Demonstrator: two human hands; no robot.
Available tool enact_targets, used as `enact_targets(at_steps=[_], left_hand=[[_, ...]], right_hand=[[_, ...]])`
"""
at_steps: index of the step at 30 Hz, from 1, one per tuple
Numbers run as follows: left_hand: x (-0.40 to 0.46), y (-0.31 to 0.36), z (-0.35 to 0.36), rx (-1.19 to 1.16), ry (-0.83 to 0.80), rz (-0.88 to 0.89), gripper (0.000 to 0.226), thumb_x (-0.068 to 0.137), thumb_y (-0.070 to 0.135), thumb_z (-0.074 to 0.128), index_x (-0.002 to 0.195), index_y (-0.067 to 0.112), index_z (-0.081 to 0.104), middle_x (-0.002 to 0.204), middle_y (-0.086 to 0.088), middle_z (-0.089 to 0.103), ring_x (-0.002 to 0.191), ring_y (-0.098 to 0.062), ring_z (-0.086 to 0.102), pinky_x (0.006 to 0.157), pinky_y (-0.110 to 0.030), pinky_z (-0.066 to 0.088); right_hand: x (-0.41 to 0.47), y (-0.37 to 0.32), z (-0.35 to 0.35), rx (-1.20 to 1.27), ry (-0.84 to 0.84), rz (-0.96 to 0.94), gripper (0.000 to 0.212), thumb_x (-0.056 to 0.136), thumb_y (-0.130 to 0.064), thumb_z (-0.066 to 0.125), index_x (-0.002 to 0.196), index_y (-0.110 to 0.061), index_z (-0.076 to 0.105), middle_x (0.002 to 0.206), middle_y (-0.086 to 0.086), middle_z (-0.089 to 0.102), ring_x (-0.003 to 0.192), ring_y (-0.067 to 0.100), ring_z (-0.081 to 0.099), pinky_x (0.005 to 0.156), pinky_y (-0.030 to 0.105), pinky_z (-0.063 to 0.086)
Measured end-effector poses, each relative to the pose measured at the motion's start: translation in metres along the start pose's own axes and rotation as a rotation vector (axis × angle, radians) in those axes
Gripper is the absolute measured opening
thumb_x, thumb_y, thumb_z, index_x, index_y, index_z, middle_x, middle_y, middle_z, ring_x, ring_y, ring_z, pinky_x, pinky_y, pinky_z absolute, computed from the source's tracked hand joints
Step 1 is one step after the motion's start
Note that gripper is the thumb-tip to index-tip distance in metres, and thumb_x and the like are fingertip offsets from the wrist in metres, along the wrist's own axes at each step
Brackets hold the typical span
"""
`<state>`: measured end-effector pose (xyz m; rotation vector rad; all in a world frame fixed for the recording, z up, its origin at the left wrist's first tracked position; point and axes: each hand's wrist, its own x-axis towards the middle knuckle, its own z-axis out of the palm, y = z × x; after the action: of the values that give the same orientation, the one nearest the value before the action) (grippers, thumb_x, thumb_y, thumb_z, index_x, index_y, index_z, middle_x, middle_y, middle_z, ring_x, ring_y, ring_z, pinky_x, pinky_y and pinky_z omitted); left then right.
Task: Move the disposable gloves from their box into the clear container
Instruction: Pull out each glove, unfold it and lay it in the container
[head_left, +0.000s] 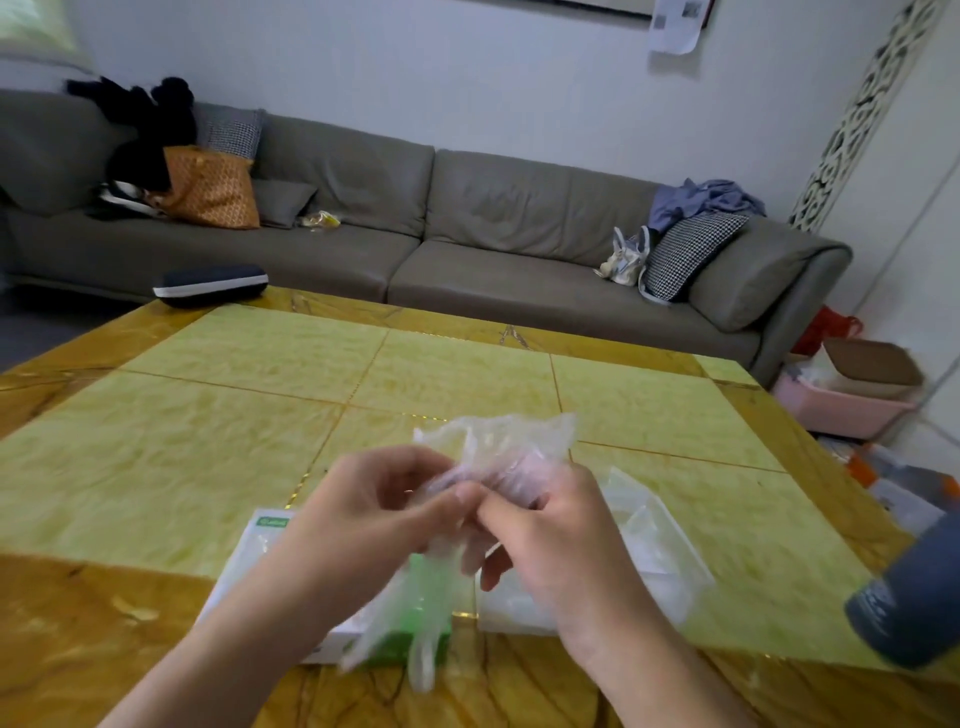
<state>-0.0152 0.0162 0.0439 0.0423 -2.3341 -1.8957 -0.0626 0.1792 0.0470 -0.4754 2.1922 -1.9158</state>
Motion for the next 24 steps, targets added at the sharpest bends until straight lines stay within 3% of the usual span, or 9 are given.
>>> enact_targets(at_steps=[3, 8, 12, 13, 16, 19, 22, 24], left_hand=[[0.003, -0.007, -0.001, -0.212, 0.12, -0.047, 0.016, 0.094, 0.016, 0.071, 0.089, 0.002, 0.078, 0.078, -0.018, 0.072, 0.068, -0.024, 0.066, 0.062, -0.025, 0.056], [0.001, -0.002, -0.012, -0.279, 0.177, -0.076, 0.02, 0.098, 0.014, 0.065, 0.089, 0.004, 0.079, 0.084, -0.023, 0.074, 0.068, -0.029, 0.068, 0.065, -0.036, 0.059], [-0.002, 0.0, -0.01, -0.203, 0.065, -0.113, 0.022, 0.098, 0.019, 0.064, 0.094, 0.004, 0.08, 0.087, -0.021, 0.076, 0.074, -0.031, 0.071, 0.078, -0.047, 0.06], [-0.001, -0.001, -0.01, -0.195, 0.051, -0.113, 0.023, 0.099, 0.019, 0.063, 0.093, 0.004, 0.08, 0.087, -0.022, 0.076, 0.074, -0.032, 0.071, 0.077, -0.047, 0.06], [0.004, -0.006, -0.021, -0.323, 0.164, -0.155, 0.019, 0.092, 0.015, 0.066, 0.09, 0.001, 0.08, 0.087, -0.025, 0.074, 0.074, -0.031, 0.07, 0.075, -0.043, 0.057], [0.007, -0.01, -0.035, -0.568, 0.143, -0.247, 0.041, 0.078, 0.023, 0.067, 0.105, -0.007, 0.076, 0.095, -0.025, 0.074, 0.083, -0.033, 0.072, 0.083, -0.042, 0.056], [-0.001, -0.004, -0.041, -0.409, -0.062, -0.163, 0.052, 0.075, 0.043, 0.071, 0.119, 0.015, 0.076, 0.119, -0.011, 0.076, 0.106, -0.029, 0.074, 0.092, -0.047, 0.051], [-0.005, 0.001, -0.037, -0.205, -0.152, -0.13, 0.061, 0.076, 0.056, 0.077, 0.128, 0.026, 0.069, 0.12, -0.004, 0.076, 0.108, -0.025, 0.074, 0.095, -0.047, 0.053]], right_hand=[[0.003, -0.001, -0.012, 0.099, 0.076, 0.041, 0.013, 0.097, -0.003, 0.065, 0.087, -0.002, 0.072, 0.071, 0.02, 0.07, 0.056, 0.03, 0.066, 0.05, 0.037, 0.05], [0.009, 0.001, -0.033, 0.161, 0.2, 0.037, 0.017, 0.095, 0.004, 0.056, 0.094, 0.002, 0.073, 0.07, 0.019, 0.065, 0.06, 0.028, 0.064, 0.052, 0.038, 0.05], [0.009, 0.005, -0.031, 0.129, 0.161, 0.038, 0.019, 0.093, -0.018, 0.072, 0.089, 0.0, 0.073, 0.076, 0.021, 0.072, 0.068, 0.033, 0.072, 0.076, 0.048, 0.058], [0.009, 0.004, -0.03, 0.126, 0.17, 0.032, 0.02, 0.094, -0.017, 0.073, 0.088, 0.002, 0.073, 0.072, 0.021, 0.072, 0.065, 0.033, 0.071, 0.074, 0.048, 0.059], [0.01, 0.001, -0.034, 0.194, 0.247, 0.009, 0.014, 0.101, -0.005, 0.063, 0.093, 0.002, 0.072, 0.06, 0.014, 0.06, 0.055, 0.031, 0.06, 0.05, 0.038, 0.052], [0.011, 0.002, -0.04, 0.239, 0.276, 0.034, 0.014, 0.102, -0.002, 0.059, 0.097, 0.002, 0.071, 0.058, 0.012, 0.055, 0.054, 0.03, 0.054, 0.044, 0.034, 0.046], [0.009, 0.002, -0.038, 0.211, 0.141, 0.069, 0.013, 0.1, -0.001, 0.06, 0.096, 0.002, 0.072, 0.063, 0.015, 0.054, 0.054, 0.029, 0.054, 0.044, 0.035, 0.044], [0.008, 0.003, -0.033, 0.176, 0.052, 0.095, 0.013, 0.099, -0.001, 0.062, 0.093, 0.002, 0.073, 0.064, 0.016, 0.054, 0.052, 0.029, 0.053, 0.044, 0.033, 0.043]])
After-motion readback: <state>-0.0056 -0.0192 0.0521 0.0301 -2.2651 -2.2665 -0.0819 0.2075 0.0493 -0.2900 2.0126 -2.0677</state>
